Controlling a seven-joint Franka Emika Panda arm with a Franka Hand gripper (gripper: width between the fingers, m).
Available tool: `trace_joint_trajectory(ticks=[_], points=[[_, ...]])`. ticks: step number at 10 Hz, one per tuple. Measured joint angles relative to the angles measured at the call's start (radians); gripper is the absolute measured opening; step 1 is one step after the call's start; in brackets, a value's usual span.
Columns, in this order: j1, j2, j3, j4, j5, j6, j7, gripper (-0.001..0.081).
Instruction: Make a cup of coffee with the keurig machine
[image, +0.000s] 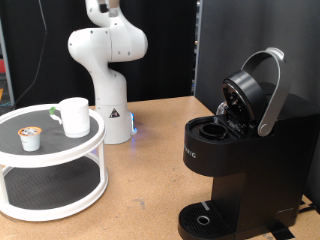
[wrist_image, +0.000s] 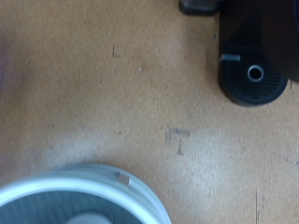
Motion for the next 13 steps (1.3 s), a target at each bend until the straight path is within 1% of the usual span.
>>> trace_joint_trajectory(ticks=[1, 3, 4, 6, 8, 10, 13], points=[[-0.002, 0.003, -0.014, 0.001, -0.003, 0.0, -0.024, 0.0802], [-0.002, 0.003, -0.015, -0.004, -0.005, 0.003, -0.036, 0.0802], [-0.003, 0.004, -0.02, -0.014, -0.021, 0.019, -0.047, 0.0802], [-0.019, 0.02, -0.029, -0.028, -0.101, 0.038, -0.05, 0.0802], [-0.046, 0.052, -0.039, -0.023, -0.187, 0.037, -0.061, 0.0802], [-0.05, 0.067, -0.073, -0.017, -0.189, 0.079, -0.07, 0.0802], [-0.051, 0.067, -0.076, -0.02, -0.203, 0.071, -0.07, 0.0802]])
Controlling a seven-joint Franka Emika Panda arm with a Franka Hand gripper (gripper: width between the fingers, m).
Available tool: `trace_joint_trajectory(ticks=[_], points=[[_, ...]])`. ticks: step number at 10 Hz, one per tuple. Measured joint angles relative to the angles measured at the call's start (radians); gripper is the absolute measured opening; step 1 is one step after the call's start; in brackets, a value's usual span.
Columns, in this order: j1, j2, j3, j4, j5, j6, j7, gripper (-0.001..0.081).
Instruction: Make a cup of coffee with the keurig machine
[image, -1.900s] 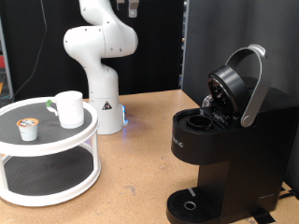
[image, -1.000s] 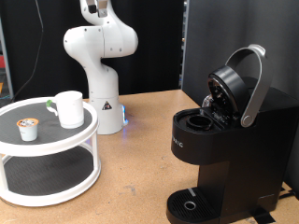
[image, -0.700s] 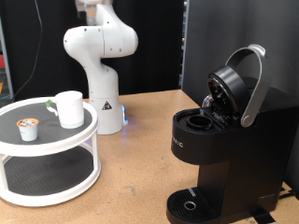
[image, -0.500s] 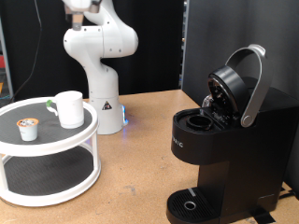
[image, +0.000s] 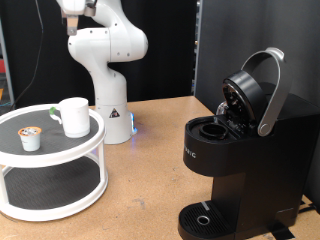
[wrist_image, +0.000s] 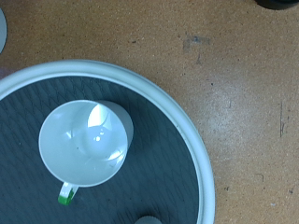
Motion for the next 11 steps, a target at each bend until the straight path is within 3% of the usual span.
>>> trace_joint_trajectory(ticks=[6, 11], points=[[-0.016, 0.025, -0.133, -0.021, -0.059, 0.104, -0.111, 0.0802], [-0.016, 0.044, -0.142, -0.025, -0.074, 0.096, -0.136, 0.0802]])
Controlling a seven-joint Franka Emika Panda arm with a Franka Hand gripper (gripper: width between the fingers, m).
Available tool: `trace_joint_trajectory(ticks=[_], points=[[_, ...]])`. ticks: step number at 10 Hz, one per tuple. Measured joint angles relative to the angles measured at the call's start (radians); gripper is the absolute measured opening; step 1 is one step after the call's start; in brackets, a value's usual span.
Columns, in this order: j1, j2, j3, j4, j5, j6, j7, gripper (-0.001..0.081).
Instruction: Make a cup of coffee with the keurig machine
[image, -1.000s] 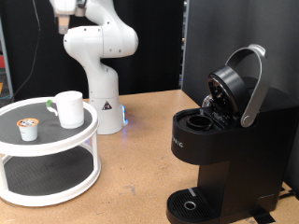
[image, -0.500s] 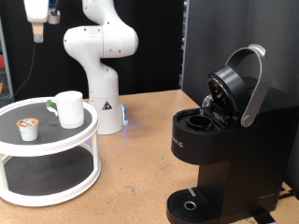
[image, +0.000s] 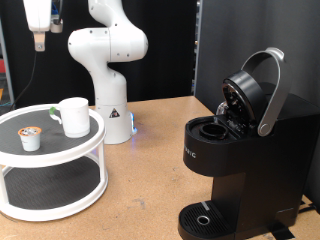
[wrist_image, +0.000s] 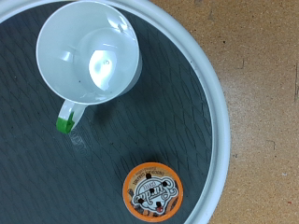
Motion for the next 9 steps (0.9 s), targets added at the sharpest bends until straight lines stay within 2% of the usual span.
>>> trace_joint_trajectory(ticks=[1, 6, 9], points=[[0.0, -0.001, -0.005, -0.015, 0.0, 0.023, 0.0, 0.0802], [-0.011, 0.012, -0.058, -0.182, -0.078, 0.249, 0.0, 0.0802], [-0.012, 0.036, -0.115, -0.22, -0.087, 0.332, -0.046, 0.0802]])
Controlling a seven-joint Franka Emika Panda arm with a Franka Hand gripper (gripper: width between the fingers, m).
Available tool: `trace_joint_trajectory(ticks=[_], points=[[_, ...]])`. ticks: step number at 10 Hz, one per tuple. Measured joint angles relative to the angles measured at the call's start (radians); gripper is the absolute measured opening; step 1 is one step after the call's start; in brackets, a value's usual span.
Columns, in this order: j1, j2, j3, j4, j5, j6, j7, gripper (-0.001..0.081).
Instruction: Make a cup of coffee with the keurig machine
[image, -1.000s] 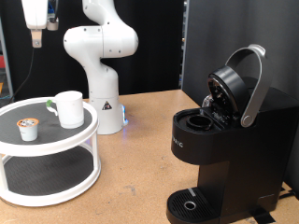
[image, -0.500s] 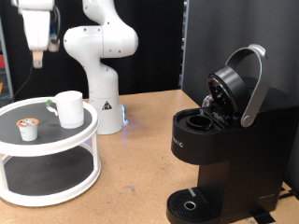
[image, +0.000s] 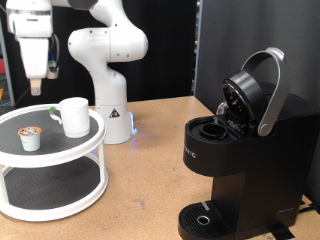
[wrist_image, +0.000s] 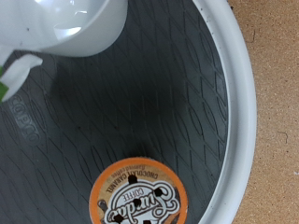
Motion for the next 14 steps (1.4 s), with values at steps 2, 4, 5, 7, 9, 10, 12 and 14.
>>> trace_joint_trajectory(ticks=[2, 4, 5, 7, 9, 10, 12, 14], points=[[0.0, 0.021, -0.041, -0.011, 0.0, 0.052, -0.029, 0.0802], [0.0, 0.058, -0.058, -0.015, 0.0, 0.089, -0.03, 0.0802], [0.0, 0.08, -0.058, -0.015, 0.0, 0.103, -0.021, 0.0802], [0.0, 0.128, -0.058, -0.019, 0.0, 0.144, -0.002, 0.0802], [0.0, 0.173, -0.059, -0.042, -0.018, 0.229, -0.002, 0.0802], [0.0, 0.194, -0.061, -0.057, -0.027, 0.274, -0.003, 0.0802], [0.0, 0.225, -0.073, -0.088, -0.041, 0.358, -0.015, 0.0802], [-0.002, 0.248, -0.082, -0.111, -0.059, 0.409, -0.016, 0.0802]])
